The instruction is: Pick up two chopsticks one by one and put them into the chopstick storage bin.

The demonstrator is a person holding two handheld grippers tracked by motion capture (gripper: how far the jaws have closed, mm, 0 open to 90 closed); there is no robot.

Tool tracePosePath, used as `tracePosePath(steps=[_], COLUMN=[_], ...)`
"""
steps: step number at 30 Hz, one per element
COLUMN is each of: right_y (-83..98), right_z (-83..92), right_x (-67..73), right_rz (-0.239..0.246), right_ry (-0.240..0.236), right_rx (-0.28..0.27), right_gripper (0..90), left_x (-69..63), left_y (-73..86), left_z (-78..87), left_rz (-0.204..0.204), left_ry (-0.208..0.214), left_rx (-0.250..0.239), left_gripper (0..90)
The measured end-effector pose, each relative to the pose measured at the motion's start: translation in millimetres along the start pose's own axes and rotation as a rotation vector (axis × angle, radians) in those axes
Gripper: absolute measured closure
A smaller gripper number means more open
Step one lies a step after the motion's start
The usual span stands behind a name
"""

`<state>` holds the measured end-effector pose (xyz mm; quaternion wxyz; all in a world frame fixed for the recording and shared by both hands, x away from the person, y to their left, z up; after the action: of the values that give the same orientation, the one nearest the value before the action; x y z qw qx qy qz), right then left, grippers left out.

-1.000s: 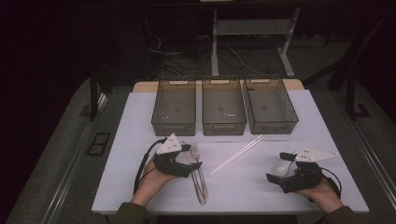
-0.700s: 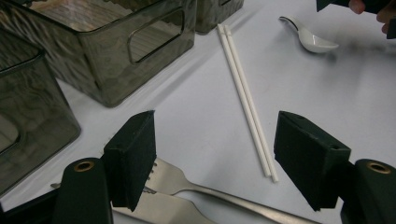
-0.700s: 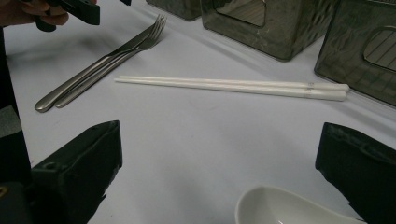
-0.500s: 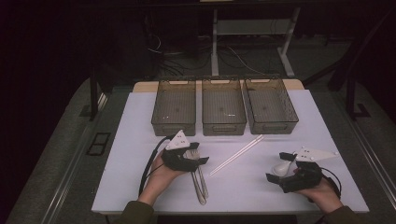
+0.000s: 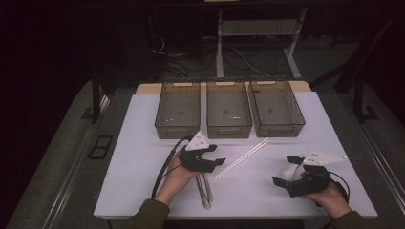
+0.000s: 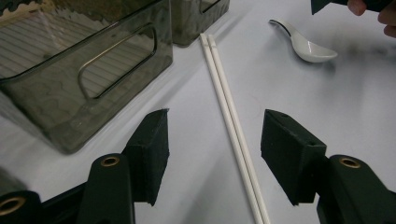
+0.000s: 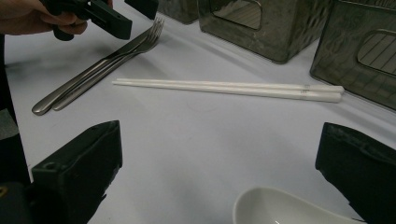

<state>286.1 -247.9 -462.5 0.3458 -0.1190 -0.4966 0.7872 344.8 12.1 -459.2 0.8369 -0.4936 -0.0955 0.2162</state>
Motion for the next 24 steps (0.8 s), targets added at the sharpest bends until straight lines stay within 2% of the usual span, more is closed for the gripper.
tracePosePath(steps=[6, 11, 16, 17, 21, 24], right_y=[0.0, 0.2, 0.2, 0.3, 0.1, 0.2], right_z=[0.1, 0.4, 0.7, 0.7, 0.9, 1.1], right_x=[0.1, -0.4, -0.4, -0.1, -0.2, 0.2], right_rz=[0.0, -0.004, -0.004, -0.004, -0.005, -0.006], right_ry=[0.0, 0.002, 0.003, 0.001, 0.002, 0.002], right_rx=[-0.002, -0.001, -0.001, 0.0, -0.003, -0.002], right_gripper=[0.7, 0.7, 0.7, 0.7, 0.7, 0.7], left_x=[-2.0, -4.8, -10.6, -12.1, -13.9, -15.0], left_y=[-5.1, -6.3, -2.6, -1.5, 1.9, 3.2], left_z=[-12.1, -25.4, -40.0, -42.7, -48.8, -50.7], left_rz=[0.001, -0.001, -0.023, -0.017, -0.009, -0.017], left_ry=[0.003, 0.014, 0.027, 0.027, 0.02, 0.028], left_rx=[0.003, 0.019, 0.068, 0.072, 0.095, 0.11], left_gripper=[45.3, 52.2, 56.2, 59.6, 63.3, 68.3])
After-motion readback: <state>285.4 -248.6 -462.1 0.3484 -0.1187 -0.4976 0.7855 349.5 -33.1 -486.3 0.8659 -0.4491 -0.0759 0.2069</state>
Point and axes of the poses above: each handheld gripper's, and its own axes: z roughly backward along the jaws, y roughly out of its underside, x roughly to its left, the point moved 7 cm from there along -z, roughly forward along the jaws, and after that the axes turned 2 degrees about -x, right-handed, at the moved point
